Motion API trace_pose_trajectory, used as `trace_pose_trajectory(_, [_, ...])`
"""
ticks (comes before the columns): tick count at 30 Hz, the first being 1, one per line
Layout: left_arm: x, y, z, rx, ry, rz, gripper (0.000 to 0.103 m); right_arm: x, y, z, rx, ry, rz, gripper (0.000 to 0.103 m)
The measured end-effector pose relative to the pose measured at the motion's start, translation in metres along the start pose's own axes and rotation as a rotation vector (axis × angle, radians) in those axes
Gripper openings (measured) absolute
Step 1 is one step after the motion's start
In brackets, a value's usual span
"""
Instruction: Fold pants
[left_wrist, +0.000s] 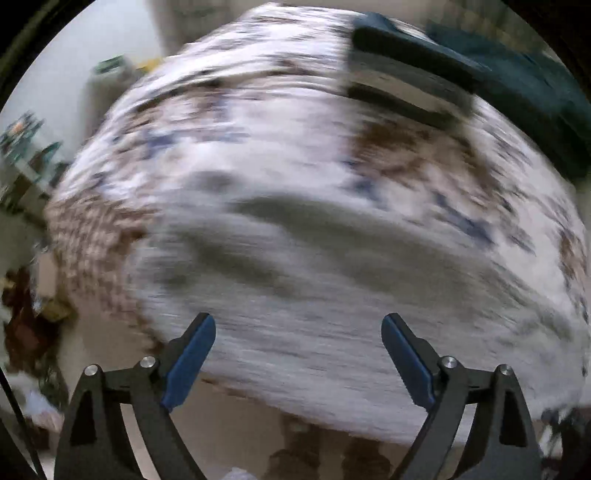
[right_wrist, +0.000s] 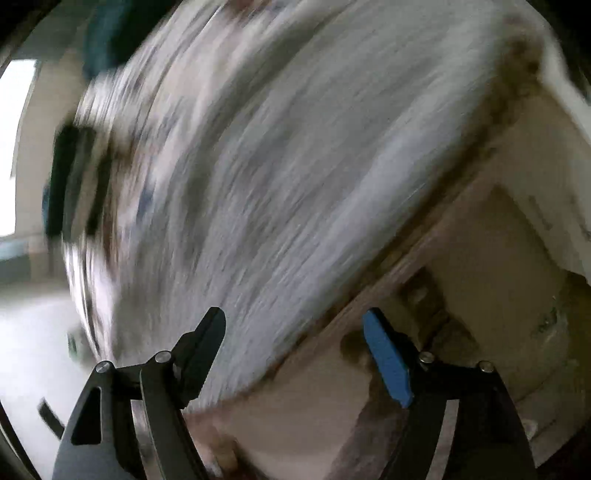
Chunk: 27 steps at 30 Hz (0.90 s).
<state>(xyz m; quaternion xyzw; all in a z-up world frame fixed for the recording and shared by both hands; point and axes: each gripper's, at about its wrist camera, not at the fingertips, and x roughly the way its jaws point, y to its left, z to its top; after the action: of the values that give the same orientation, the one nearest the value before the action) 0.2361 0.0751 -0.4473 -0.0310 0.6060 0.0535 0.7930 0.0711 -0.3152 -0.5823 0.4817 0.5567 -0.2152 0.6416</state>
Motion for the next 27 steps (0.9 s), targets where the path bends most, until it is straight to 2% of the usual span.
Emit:
trace_pose_trajectory(2, [0.008,-0.056,-0.005,0.047,0.038,-0.074,0.092,-0.024,-0.033,0.031,0.080,-0.097,-0.033,0.080])
trace_pose_trajectory(6, [0.023,-0.170,-0.015,0.194,0.063,-0.139,0.092,-0.062,-0.108,0.113,0.271,-0.283,-0.057,0.080])
trace_pose_trajectory(9, [0.034,-0.248,-0.021,0.300,0.072,-0.156,0.092,-0.066,-0.144,0.170,0.296,-0.325,-0.063,0.080])
trace_pose_trajectory(11, [0.039,-0.285,-0.023,0.345,0.081,-0.158,0.092,-0.056,-0.157,0.205,0.273,-0.305,-0.074,0.075])
trace_pose_trajectory(12, [0.041,-0.302,-0.025,0.363,0.088,-0.160,0.092,-0.046,-0.161,0.220,0.256,-0.278,-0.054,0.028])
trace_pose_trajectory(13, [0.042,-0.314,-0.026,0.375,0.089,-0.164,0.092,-0.037,-0.160,0.232,0.229,-0.239,-0.048,0.007])
trace_pose_trajectory(14, [0.043,-0.325,-0.026,0.387,0.089,-0.165,0.092,-0.030,-0.154,0.236,0.203,-0.234,-0.055,0.007])
trace_pose_trajectory(17, [0.042,-0.344,-0.029,0.412,0.085,-0.165,0.092,-0.051,-0.129,0.239,0.062,-0.319,-0.046,0.007])
trace_pose_trajectory(19, [0.045,-0.348,-0.030,0.416,0.094,-0.160,0.092,-0.074,-0.129,0.240,0.046,-0.394,-0.028,0.006])
trace_pose_trajectory(20, [0.047,-0.347,-0.031,0.413,0.098,-0.154,0.092,-0.074,-0.137,0.244,0.062,-0.396,-0.043,0.007])
trace_pose_trajectory(21, [0.050,-0.345,-0.032,0.408,0.100,-0.148,0.092,-0.066,-0.145,0.250,0.079,-0.360,-0.044,0.007])
trace_pose_trajectory(23, [0.056,-0.336,-0.030,0.386,0.118,-0.129,0.092,-0.033,-0.165,0.258,0.125,-0.188,-0.022,0.009])
trace_pose_trajectory(24, [0.057,-0.329,-0.029,0.366,0.127,-0.125,0.092,-0.017,-0.172,0.260,0.151,-0.095,-0.038,0.014])
trace_pose_trajectory(25, [0.058,-0.322,-0.027,0.351,0.131,-0.125,0.092,-0.014,-0.173,0.258,0.151,-0.069,-0.054,0.022])
trace_pose_trajectory(26, [0.058,-0.313,-0.024,0.335,0.133,-0.121,0.092,-0.020,-0.167,0.256,0.130,-0.082,-0.076,0.027])
trace_pose_trajectory(27, [0.056,-0.300,-0.021,0.317,0.134,-0.112,0.092,-0.028,-0.160,0.254,0.107,-0.093,-0.096,0.039])
